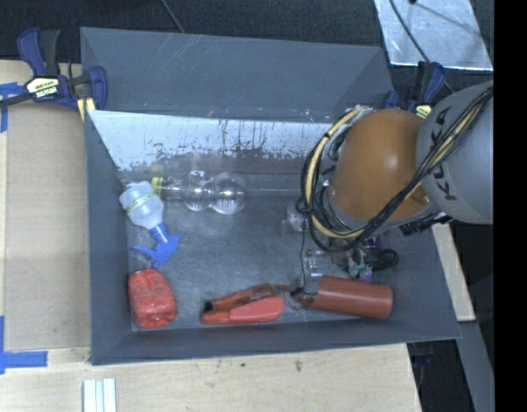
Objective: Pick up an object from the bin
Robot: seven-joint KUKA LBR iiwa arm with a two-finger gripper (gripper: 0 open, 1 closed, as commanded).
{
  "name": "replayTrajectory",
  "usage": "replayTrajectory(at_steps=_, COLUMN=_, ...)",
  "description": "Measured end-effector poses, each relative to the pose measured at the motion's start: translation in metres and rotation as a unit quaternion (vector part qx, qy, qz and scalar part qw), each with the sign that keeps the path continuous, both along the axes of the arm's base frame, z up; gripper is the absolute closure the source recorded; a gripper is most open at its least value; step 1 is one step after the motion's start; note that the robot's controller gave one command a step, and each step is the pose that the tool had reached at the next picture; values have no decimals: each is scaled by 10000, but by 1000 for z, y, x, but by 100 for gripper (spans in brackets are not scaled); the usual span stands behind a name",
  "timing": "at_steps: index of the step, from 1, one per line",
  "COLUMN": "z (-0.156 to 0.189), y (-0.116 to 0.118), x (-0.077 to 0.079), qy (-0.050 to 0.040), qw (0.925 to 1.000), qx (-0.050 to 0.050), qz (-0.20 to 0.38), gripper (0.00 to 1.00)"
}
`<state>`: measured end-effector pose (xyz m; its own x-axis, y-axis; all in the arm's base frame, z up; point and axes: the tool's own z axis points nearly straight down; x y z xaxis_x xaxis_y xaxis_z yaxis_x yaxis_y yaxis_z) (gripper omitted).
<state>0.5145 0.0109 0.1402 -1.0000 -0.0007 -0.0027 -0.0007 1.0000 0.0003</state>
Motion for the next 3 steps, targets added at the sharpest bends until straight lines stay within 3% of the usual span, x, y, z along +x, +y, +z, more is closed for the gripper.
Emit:
replayTrajectory(at_steps=1, z=-24, y=-18, x=-3, qy=-40, qw=9988, qx=4, qz=496, gripper=0)
replayTrajectory(at_steps=2, z=-61, y=-25, x=8, qy=-7, qw=9998, qx=2, qz=180, gripper=100)
replayTrajectory(at_steps=3, z=-61, y=-25, x=8, qy=-7, qw=9998, qx=2, qz=178, gripper=100)
